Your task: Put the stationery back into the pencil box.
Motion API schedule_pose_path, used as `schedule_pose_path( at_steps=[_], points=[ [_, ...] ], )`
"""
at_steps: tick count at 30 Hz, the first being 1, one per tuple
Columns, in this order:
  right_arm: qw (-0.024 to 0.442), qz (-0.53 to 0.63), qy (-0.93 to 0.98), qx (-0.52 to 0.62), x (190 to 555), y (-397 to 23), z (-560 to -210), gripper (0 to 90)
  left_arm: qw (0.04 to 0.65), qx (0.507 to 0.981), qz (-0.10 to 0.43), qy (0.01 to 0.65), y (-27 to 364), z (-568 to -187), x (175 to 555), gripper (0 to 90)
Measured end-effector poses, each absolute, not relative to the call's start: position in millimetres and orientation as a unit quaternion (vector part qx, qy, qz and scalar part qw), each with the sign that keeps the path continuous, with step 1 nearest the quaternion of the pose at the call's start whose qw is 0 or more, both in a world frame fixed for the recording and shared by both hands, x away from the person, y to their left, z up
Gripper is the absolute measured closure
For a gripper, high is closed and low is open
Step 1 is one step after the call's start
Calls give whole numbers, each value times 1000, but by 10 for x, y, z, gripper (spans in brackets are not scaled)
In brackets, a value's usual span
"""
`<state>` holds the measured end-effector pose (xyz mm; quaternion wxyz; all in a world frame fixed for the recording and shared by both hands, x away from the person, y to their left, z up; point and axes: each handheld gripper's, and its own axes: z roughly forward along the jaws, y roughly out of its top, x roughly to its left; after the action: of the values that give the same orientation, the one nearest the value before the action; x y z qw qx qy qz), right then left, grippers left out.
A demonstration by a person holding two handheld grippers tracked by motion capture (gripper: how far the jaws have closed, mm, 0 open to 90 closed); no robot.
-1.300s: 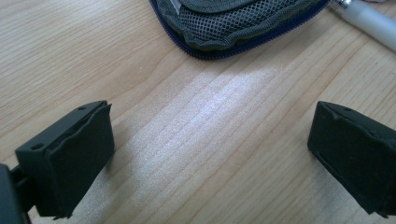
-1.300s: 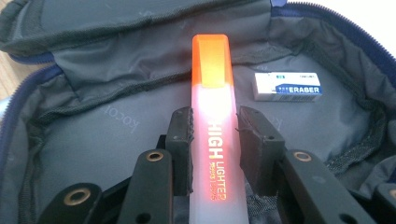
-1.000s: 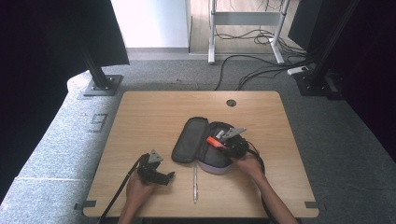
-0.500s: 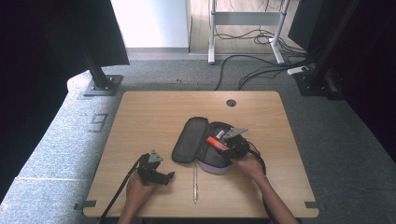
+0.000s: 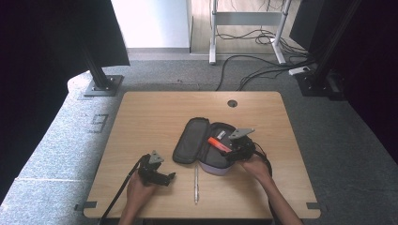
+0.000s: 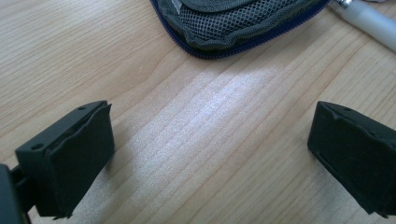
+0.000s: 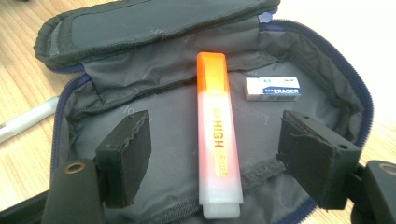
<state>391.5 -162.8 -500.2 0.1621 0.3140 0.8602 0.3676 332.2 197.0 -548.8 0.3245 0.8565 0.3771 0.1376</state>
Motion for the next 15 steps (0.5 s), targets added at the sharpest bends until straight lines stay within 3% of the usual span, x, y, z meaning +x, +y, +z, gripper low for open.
schedule_pose_path(
  at_steps=[15],
  points=[
    [183, 372, 851, 322, 3786, -1840, -4838, 126, 324, 857, 137, 377, 1970, -5488, 3322, 3]
  ],
)
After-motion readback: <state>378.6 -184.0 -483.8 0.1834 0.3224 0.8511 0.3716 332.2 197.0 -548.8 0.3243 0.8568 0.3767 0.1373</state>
